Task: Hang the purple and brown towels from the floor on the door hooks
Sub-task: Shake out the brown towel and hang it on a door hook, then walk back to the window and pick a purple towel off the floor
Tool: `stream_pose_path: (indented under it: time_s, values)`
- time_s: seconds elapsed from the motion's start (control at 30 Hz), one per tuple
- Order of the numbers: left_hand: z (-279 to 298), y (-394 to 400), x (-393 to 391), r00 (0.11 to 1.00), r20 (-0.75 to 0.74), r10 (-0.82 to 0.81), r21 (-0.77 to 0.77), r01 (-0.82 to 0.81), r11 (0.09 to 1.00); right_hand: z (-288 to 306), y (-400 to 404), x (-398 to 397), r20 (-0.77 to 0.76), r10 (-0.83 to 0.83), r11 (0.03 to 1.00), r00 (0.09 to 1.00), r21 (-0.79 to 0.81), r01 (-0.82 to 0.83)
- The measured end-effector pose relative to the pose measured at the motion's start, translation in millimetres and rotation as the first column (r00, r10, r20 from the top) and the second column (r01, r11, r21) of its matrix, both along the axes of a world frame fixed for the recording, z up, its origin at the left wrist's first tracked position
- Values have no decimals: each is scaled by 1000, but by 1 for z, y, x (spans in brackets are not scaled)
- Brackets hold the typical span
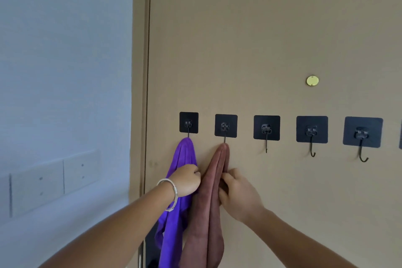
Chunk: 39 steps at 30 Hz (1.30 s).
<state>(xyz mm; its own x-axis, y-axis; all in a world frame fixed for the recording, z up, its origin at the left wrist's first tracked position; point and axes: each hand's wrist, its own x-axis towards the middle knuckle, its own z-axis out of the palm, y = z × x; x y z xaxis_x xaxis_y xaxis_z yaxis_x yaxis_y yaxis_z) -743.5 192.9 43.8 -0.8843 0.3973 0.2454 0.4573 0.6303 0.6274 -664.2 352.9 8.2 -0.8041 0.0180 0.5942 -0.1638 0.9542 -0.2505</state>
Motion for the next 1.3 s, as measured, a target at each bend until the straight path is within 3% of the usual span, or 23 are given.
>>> stream_pose_path:
  time_s: [0.07, 0.17, 0.27, 0.57, 0.7, 0.8, 0.9, 0.97, 1.03, 1.3]
  values:
    - [7, -4, 7, 977, -204, 59, 9, -59, 998, 0, 1, 4, -26, -44, 998, 999, 38, 45]
    - [14, -4, 32, 871, -490, 24, 134, 48, 990, 0, 0, 16, -82, -100, 994, 992, 33, 103]
    - [19, 5, 46, 727, -675, -128, 21, 192, 981, 7, 7, 36, -157, -183, 983, 971, -16, 183]
    - [7, 49, 47, 649, -683, -336, -228, 247, 942, 15, 14, 103, -173, -486, 871, 856, -14, 492]
    - [-7, 51, 68, 685, -634, -360, -220, 287, 932, 4, 4, 144, -120, -648, 758, 752, -3, 652]
    - [-21, 47, 91, 708, -532, -465, -204, 425, 882, -9, -10, 190, -62, -774, 631, 630, -14, 775]
    - [-35, 47, 117, 655, -440, -614, -192, 599, 777, -24, -34, 243, 3, -894, 447, 447, -11, 894]
    - [-46, 54, 144, 575, -382, -724, -150, 734, 662, -33, -58, 283, 40, -952, 303, 304, -36, 952]
    - [-54, 57, 166, 515, -362, -777, -113, 804, 584, -36, -79, 311, 81, -971, 223, 226, -50, 974]
    - [-64, 48, 336, 4, -308, -952, -124, 991, 45, -38, -208, 439, 103, -965, -252, -242, -103, 962]
